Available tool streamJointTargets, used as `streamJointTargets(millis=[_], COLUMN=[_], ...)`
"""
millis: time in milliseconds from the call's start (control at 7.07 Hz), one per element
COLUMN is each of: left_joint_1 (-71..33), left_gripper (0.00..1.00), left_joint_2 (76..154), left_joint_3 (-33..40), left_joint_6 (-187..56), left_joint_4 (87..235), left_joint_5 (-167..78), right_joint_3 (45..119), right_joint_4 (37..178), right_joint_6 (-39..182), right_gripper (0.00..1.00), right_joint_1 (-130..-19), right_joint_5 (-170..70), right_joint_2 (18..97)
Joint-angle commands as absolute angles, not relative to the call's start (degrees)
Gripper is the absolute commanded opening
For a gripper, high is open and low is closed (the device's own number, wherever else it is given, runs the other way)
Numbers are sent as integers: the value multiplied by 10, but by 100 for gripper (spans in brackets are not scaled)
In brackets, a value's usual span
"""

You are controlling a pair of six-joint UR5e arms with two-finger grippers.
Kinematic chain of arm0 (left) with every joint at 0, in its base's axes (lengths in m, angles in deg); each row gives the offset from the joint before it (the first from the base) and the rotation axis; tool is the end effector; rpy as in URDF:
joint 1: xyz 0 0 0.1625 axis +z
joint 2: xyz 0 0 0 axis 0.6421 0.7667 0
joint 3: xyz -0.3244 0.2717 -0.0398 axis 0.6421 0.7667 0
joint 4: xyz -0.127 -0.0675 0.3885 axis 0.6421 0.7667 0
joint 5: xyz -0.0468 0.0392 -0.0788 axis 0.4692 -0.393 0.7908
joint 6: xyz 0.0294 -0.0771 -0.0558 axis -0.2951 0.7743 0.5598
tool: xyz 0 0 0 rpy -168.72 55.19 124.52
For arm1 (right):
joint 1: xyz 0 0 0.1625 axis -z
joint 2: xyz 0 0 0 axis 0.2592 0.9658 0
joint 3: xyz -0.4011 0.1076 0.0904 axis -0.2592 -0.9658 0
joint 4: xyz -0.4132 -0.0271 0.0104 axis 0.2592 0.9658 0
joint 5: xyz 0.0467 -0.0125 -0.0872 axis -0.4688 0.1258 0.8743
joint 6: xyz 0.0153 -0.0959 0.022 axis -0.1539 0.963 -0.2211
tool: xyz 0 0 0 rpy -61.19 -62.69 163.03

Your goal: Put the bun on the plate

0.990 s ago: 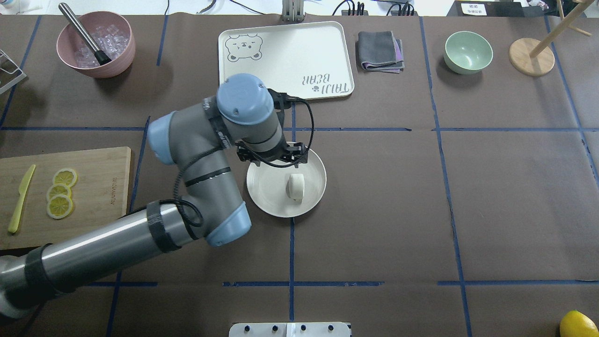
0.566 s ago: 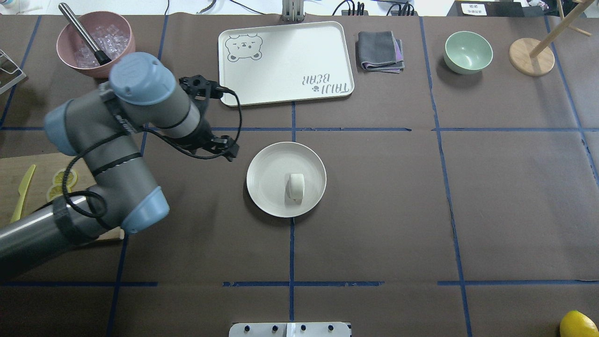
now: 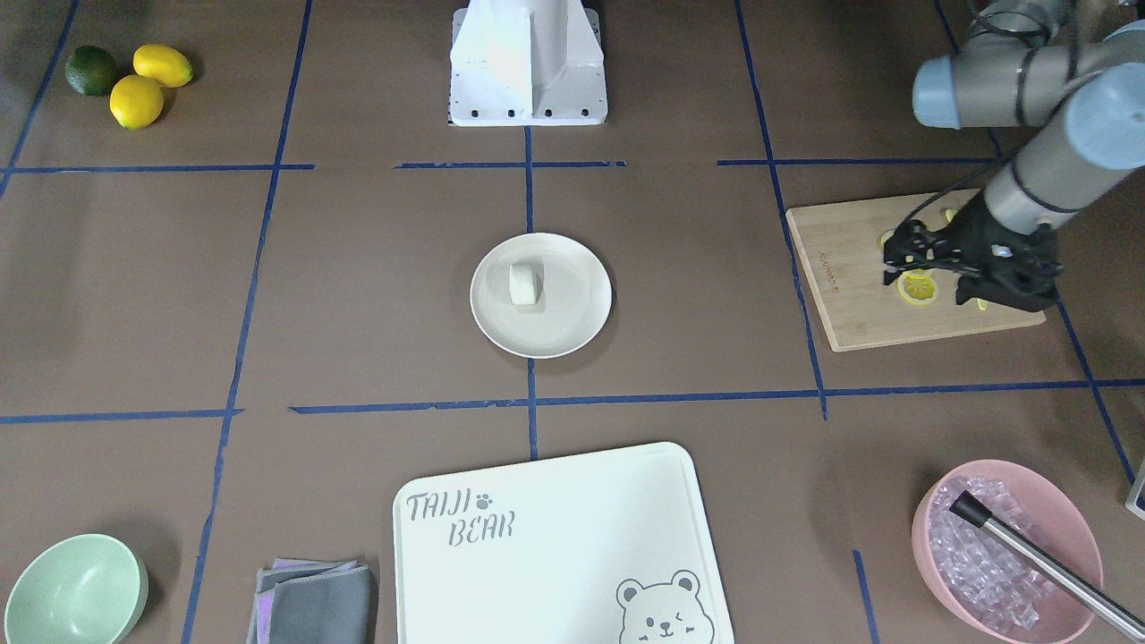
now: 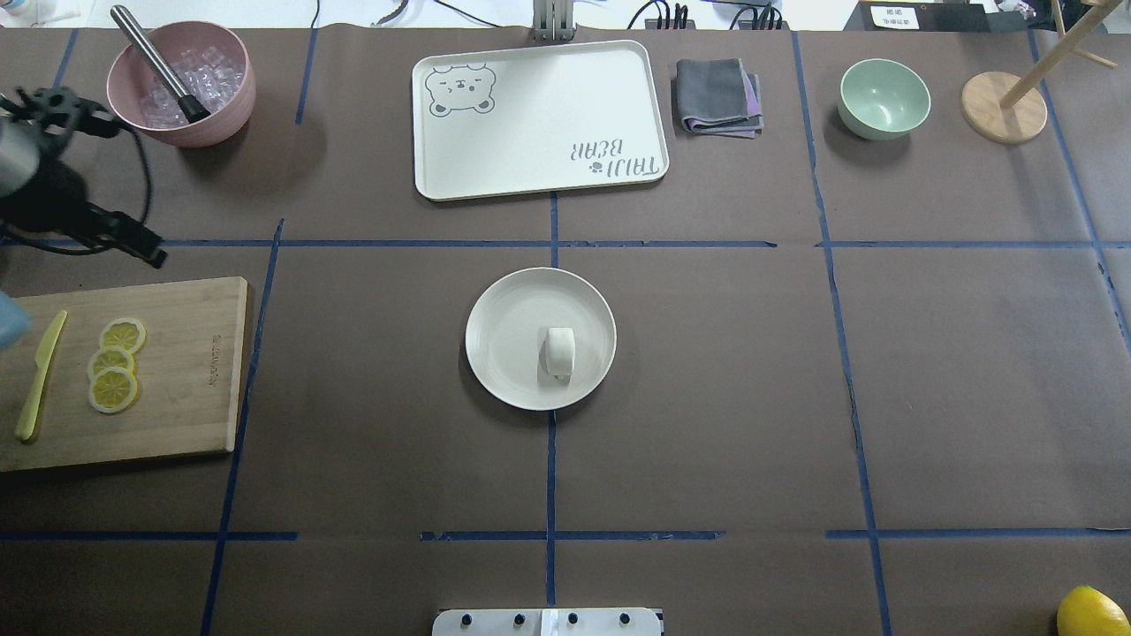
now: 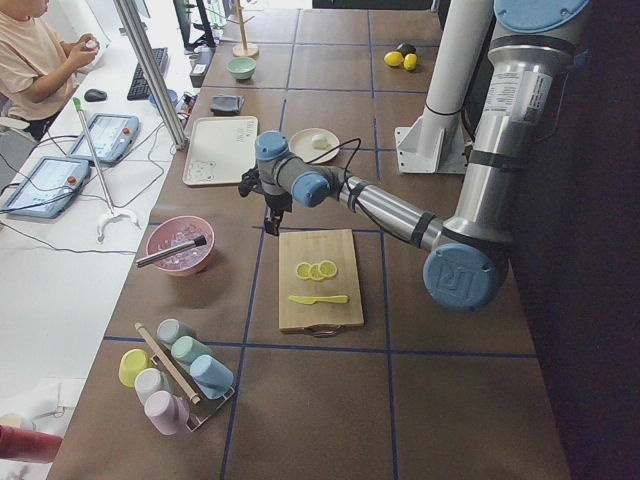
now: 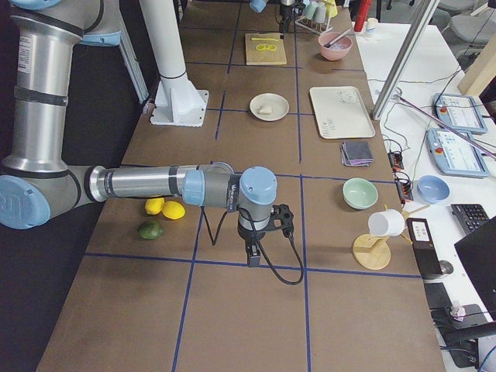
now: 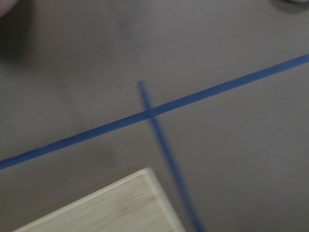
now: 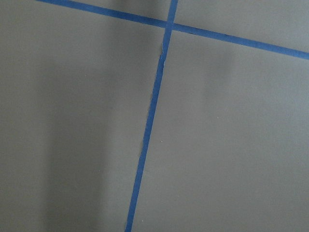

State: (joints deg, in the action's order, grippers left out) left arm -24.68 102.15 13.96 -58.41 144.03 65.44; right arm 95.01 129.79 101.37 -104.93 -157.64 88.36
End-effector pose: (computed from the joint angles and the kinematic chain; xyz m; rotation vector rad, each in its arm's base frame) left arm 0.1732 -0.5218 0.4812 0.1401 0.8391 0.2325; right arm 0.0679 -0.4063 0.6278 0.0133 -0.7116 -0.1990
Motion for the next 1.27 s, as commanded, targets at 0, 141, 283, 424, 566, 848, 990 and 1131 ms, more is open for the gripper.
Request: streamJointTargets(millis=[0,141,283,424,566,848,990,1131], left_joint_1=[-371,-410,-459,-496,-511,-512,-512,-511], left_gripper=[100,100,100,100,100,100,100,100], left_joint_2=[943,928,920,916,918,919,919,919], left_joint_3=[120,100,71,49,44,46,46,47], left_joint_6=[-700,-783,-839,-854,-853,-853,-853,-853], left_joint_4=[1441,1438,1437,1434,1431,1401,1398,1397], left_joint_5=[701,702,703,728,728,727,725,714], right_joint_3=[949,949,949,949,949,949,949,949], right_joint_4=[1298,1298,1298,1298,1298,1298,1297,1298], right_joint_6=[1014,1014,1014,1014,1014,1015,1015,1016], right_gripper=[100,100,100,100,100,100,100,100], right_joint_1=[-1049,-1049,-1049,-1051,-1049,-1049,-1049,-1051], right_joint_5=[-1577,-1577,-1576,-1577,-1577,-1577,-1577,-1577], right_joint_2=[884,884,884,885,887,887,888,889])
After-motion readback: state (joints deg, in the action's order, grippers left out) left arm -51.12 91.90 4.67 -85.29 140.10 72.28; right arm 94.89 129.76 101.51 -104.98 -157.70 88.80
